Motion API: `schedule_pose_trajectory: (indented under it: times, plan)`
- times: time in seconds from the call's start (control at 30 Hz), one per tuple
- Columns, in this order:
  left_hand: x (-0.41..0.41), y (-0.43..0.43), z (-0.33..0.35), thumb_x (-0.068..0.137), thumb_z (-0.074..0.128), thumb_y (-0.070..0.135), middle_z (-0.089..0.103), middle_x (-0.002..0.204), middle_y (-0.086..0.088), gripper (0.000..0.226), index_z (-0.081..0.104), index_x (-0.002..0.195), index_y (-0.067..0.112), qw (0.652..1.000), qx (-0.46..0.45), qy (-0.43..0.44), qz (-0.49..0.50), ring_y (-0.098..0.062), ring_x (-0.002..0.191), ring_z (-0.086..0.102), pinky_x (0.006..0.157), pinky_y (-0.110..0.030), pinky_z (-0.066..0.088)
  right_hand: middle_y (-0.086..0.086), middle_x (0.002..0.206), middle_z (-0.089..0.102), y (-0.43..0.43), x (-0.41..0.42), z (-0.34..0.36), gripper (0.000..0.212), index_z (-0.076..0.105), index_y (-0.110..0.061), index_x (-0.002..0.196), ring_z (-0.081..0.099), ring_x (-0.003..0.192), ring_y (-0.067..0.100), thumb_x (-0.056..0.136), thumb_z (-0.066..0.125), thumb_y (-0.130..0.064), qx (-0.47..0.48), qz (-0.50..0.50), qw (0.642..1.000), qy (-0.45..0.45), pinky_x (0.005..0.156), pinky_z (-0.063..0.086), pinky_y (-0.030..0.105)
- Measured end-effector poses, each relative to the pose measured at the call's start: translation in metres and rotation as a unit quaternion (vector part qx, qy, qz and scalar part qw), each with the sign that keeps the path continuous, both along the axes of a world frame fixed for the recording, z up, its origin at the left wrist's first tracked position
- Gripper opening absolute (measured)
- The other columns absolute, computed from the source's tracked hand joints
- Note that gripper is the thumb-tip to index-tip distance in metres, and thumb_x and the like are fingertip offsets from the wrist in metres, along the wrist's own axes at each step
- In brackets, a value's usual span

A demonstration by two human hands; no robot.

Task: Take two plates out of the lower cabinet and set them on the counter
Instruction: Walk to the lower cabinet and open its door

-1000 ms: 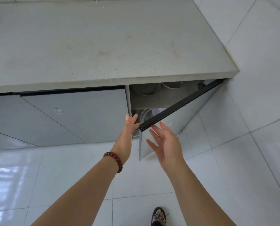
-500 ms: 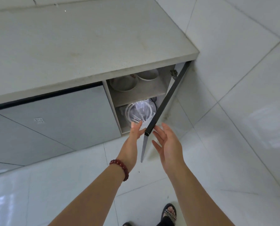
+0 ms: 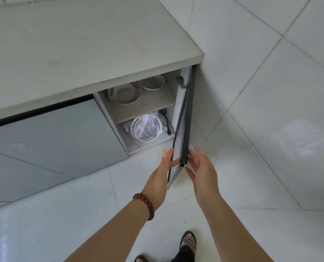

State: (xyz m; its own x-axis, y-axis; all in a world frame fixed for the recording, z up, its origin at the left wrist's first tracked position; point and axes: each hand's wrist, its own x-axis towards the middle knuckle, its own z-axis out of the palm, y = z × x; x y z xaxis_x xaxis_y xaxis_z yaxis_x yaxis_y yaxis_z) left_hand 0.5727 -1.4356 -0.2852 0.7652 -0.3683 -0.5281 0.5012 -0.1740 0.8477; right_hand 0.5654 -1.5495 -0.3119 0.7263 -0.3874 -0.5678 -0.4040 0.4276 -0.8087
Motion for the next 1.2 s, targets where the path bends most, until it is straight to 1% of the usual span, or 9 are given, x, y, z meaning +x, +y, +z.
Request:
schedule_pose_trajectory:
  times: [0.1,0.23,0.37,0.43,0.5,0.67,0.77,1.0,1.2]
  plan:
    - [-0.004,-0.020,0.007,0.060,0.011,0.084,0.044,0.142,0.014,0.041,0.042,0.084,0.072,1.000,-0.011,0.022,-0.014,-0.001,0.128,0.026,0.113,-0.037,0.013,0.001,0.122,0.065,-0.021,-0.002,0.004,0.040,0.052,-0.019,0.131,0.058,0.114,0.012,0.093,0.047,-0.033,-0.007,-0.013,1.000,0.007,0.103,0.042,0.040]
    - [-0.007,-0.050,0.009,0.053,0.014,0.089,0.040,0.146,0.011,0.040,0.044,0.074,0.073,0.999,-0.019,0.029,-0.039,-0.010,0.139,0.019,0.115,-0.044,0.010,0.003,0.127,0.062,-0.050,-0.012,0.005,0.042,0.053,-0.023,0.130,0.055,0.118,0.018,0.091,0.048,-0.038,-0.048,-0.017,0.999,0.019,0.107,0.038,0.044]
    - [-0.009,-0.081,0.010,0.053,0.014,0.092,0.038,0.147,0.014,0.040,0.038,0.082,0.081,0.997,-0.024,0.028,-0.072,-0.007,0.139,0.019,0.114,-0.042,0.010,0.002,0.123,0.062,-0.078,-0.022,0.006,0.032,0.058,-0.024,0.121,0.054,0.117,0.018,0.094,0.044,-0.035,-0.082,-0.034,0.996,0.032,0.106,0.038,0.041]
    - [-0.009,-0.095,0.010,0.055,0.014,0.089,0.038,0.145,0.018,0.047,0.029,0.098,0.077,0.997,-0.028,0.023,-0.074,-0.007,0.139,0.018,0.114,-0.042,0.010,-0.003,0.115,0.063,-0.089,-0.025,0.010,0.026,0.061,-0.030,0.110,0.055,0.112,0.014,0.097,0.038,-0.032,-0.097,-0.041,0.994,0.034,0.098,0.041,0.033]
    - [-0.008,-0.108,0.014,0.056,0.014,0.086,0.037,0.146,0.019,0.051,0.026,0.103,0.072,0.997,-0.030,0.023,-0.073,-0.009,0.141,0.017,0.114,-0.043,0.010,-0.008,0.110,0.062,-0.100,-0.027,0.016,0.026,0.058,-0.034,0.103,0.054,0.107,0.011,0.099,0.033,-0.033,-0.091,-0.054,0.994,0.030,0.092,0.039,0.028]
    - [-0.002,-0.133,0.029,0.054,0.015,0.086,0.029,0.152,0.010,0.041,0.036,0.086,0.070,0.996,-0.018,0.042,-0.075,-0.014,0.142,0.015,0.113,-0.045,0.011,-0.002,0.137,0.053,-0.120,-0.033,0.026,0.042,0.049,-0.017,0.133,0.045,0.128,0.013,0.101,0.026,-0.034,-0.056,-0.059,0.996,0.026,0.108,0.031,0.032]
    - [0.001,-0.143,0.033,0.057,0.014,0.083,0.030,0.152,0.008,0.042,0.034,0.090,0.067,0.997,-0.011,0.036,-0.074,-0.016,0.143,0.015,0.113,-0.045,0.011,-0.003,0.142,0.048,-0.126,-0.035,0.028,0.040,0.047,-0.022,0.130,0.041,0.131,0.014,0.102,0.023,-0.036,-0.072,-0.052,0.996,0.032,0.107,0.029,0.033]
    - [0.004,-0.154,0.041,0.059,0.016,0.079,0.030,0.152,0.006,0.043,0.035,0.093,0.062,0.997,-0.007,0.040,-0.069,-0.017,0.142,0.019,0.112,-0.046,0.014,-0.004,0.151,0.034,-0.135,-0.031,0.034,0.045,0.034,-0.027,0.143,0.029,0.140,0.016,0.101,0.021,-0.039,-0.081,-0.052,0.995,0.030,0.115,0.025,0.042]
    - [0.010,-0.155,0.049,0.063,0.015,0.074,0.036,0.146,0.013,0.046,0.035,0.101,0.061,0.998,-0.011,0.035,-0.058,-0.016,0.138,0.026,0.114,-0.051,0.013,-0.002,0.148,0.039,-0.140,-0.028,0.047,0.037,0.042,-0.030,0.133,0.034,0.138,0.018,0.101,0.024,-0.038,-0.065,-0.097,0.993,-0.011,0.110,0.033,0.038]
